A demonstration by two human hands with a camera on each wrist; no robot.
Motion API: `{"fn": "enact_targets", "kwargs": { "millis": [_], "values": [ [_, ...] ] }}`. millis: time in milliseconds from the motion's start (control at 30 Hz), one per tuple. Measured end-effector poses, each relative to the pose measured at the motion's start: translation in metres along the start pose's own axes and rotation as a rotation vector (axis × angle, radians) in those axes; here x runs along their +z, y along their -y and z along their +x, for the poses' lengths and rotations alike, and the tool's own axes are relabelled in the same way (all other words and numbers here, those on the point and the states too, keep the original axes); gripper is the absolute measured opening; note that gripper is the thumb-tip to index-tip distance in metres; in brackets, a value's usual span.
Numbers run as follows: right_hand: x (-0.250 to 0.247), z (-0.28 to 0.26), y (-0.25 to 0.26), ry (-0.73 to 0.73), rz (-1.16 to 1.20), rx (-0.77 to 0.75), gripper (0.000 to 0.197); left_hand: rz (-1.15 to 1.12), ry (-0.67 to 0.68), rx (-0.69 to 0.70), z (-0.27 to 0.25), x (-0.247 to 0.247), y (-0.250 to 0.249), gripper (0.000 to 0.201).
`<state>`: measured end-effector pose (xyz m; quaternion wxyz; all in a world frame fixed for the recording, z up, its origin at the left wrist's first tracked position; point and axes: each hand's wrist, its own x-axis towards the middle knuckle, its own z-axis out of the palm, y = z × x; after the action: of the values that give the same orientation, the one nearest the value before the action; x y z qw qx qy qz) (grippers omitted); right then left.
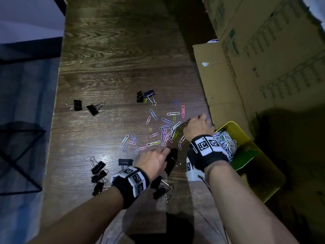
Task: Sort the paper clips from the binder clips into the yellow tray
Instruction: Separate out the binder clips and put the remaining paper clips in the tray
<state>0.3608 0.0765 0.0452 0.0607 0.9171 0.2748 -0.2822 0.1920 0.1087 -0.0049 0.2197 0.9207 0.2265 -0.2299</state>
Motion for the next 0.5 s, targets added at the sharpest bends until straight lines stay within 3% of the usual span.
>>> {"fn": "enact_targets", "kwargs": {
  "millis": [133,200,300,400,500],
  "values": [
    [0.008,0.008,-0.001,0.079,-0.129,0.040,0.062,-0.024,-0.002,0.073,-0.015,0.011,0.009,0.042],
    [0.009,0.004,0.000,0.043,-0.140,-0.009,0.066,-0.080,-0.035,0.115,-0.021,0.011,0.018,0.042],
    [0.015,-0.022,0.006,-0.079,0.008,-0.219,0.044,-0.173,-0.130,0.076,-0.022,0.004,0.040,0.037],
    [0.036,-0.045,0.008,0.015,0.165,-0.269,0.023,-0.256,-0.129,0.068,-0.015,-0.003,0.060,0.043],
    [0.062,-0.054,0.004,0.090,0.202,-0.222,0.040,-0.268,-0.129,0.060,-0.011,-0.007,0.067,0.048]
  ]
}}
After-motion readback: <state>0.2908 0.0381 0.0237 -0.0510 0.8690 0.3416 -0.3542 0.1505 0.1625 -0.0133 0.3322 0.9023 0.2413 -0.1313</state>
